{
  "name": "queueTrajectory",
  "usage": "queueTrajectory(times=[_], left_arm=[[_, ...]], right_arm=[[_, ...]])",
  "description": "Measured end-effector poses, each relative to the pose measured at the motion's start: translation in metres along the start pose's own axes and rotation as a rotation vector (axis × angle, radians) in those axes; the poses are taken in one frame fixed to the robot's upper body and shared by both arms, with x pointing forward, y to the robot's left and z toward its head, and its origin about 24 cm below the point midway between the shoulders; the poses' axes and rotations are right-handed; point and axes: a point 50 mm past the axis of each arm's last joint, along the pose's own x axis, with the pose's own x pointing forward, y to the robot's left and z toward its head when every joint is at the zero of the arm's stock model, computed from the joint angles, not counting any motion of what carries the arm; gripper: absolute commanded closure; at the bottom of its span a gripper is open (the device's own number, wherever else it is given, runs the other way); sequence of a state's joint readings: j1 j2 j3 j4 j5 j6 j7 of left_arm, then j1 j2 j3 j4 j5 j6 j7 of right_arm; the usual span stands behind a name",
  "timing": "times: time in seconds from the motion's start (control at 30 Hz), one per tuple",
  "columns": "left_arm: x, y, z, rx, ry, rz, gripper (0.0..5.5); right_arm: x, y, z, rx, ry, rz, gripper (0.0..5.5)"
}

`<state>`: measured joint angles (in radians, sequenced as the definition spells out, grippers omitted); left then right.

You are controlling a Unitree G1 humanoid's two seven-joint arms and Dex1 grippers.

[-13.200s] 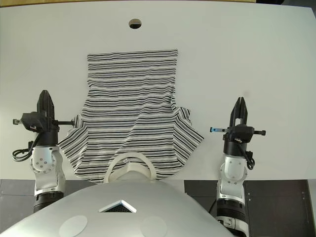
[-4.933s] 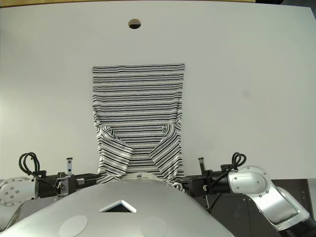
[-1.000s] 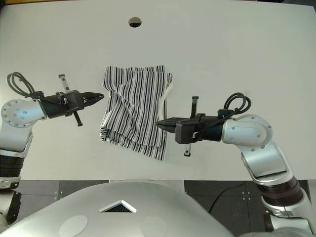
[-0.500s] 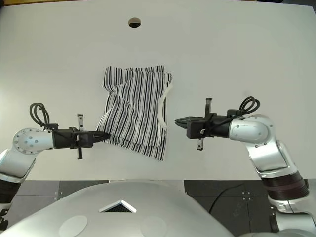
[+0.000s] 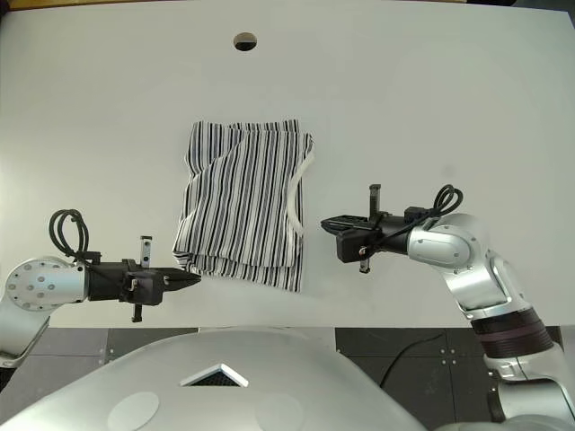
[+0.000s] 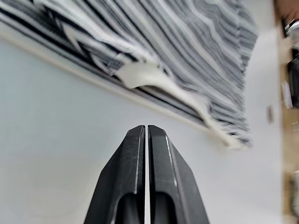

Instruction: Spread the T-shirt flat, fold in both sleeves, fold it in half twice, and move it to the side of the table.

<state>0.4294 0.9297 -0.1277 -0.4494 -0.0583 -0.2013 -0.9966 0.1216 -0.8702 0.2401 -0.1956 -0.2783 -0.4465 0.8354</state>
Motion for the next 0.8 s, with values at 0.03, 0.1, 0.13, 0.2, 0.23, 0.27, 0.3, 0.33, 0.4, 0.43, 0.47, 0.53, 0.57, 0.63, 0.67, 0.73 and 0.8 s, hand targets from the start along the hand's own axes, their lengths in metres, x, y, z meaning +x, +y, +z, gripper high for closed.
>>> queueTrajectory(times=[0.03,0.1,0.13,0.2,0.23,0.27,0.3,0.33,0.4,0.43,0.47,0.53,0.57,0.63,0.67,0.73,0.8], left_arm=[[-0.005,0.008,0.002,0.025,0.000,0.048,4.91],[-0.016,0.017,-0.001,0.049,0.040,0.111,4.62],[-0.019,0.016,-0.004,0.053,0.070,0.111,4.45],[-0.030,0.013,-0.013,0.043,0.149,0.102,4.12],[-0.035,0.016,-0.014,0.047,0.172,0.111,3.94],[-0.038,0.020,-0.017,0.058,0.196,0.118,3.78],[-0.041,0.023,-0.022,0.065,0.230,0.121,3.63],[-0.043,0.026,-0.029,0.066,0.265,0.118,3.47],[-0.038,0.024,-0.042,0.066,0.322,0.073,3.47],[-0.033,0.021,-0.046,0.075,0.332,0.050,3.47],[-0.029,0.022,-0.046,0.111,0.327,0.047,3.47],[-0.021,0.022,-0.046,0.146,0.305,0.042,3.47],[-0.018,0.023,-0.045,0.154,0.292,0.040,3.47],[-0.012,0.024,-0.044,0.167,0.266,0.036,3.47],[-0.010,0.024,-0.043,0.174,0.260,0.033,3.47],[-0.003,0.024,-0.041,0.185,0.229,0.027,3.47],[0.001,0.024,-0.038,0.195,0.209,0.020,3.47]], right_arm=[[0.000,0.000,0.001,-0.017,-0.002,-0.009,4.88],[-0.001,0.001,0.001,-0.019,-0.003,-0.013,4.52],[-0.001,0.003,0.003,-0.022,-0.006,-0.007,4.33],[-0.001,0.011,0.007,-0.031,-0.015,0.015,3.94],[0.000,0.014,0.010,-0.030,-0.023,0.026,3.74],[0.000,0.017,0.012,-0.033,-0.027,0.038,3.57],[0.001,0.021,0.014,-0.033,-0.027,0.051,3.40],[0.002,0.023,0.015,-0.031,-0.027,0.061,3.24],[0.003,0.026,0.017,-0.039,-0.030,0.072,3.24],[0.004,0.026,0.018,-0.046,-0.032,0.077,3.24],[0.005,0.027,0.019,-0.056,-0.032,0.083,3.24],[0.007,0.028,0.021,-0.078,-0.039,0.089,3.24],[0.007,0.028,0.022,-0.085,-0.041,0.089,3.24],[0.011,0.028,0.025,-0.102,-0.058,0.072,3.24],[0.013,0.029,0.026,-0.111,-0.065,0.068,3.24],[0.021,0.031,0.033,-0.134,-0.108,0.050,3.24],[0.025,0.033,0.037,-0.135,-0.135,0.050,3.24]])
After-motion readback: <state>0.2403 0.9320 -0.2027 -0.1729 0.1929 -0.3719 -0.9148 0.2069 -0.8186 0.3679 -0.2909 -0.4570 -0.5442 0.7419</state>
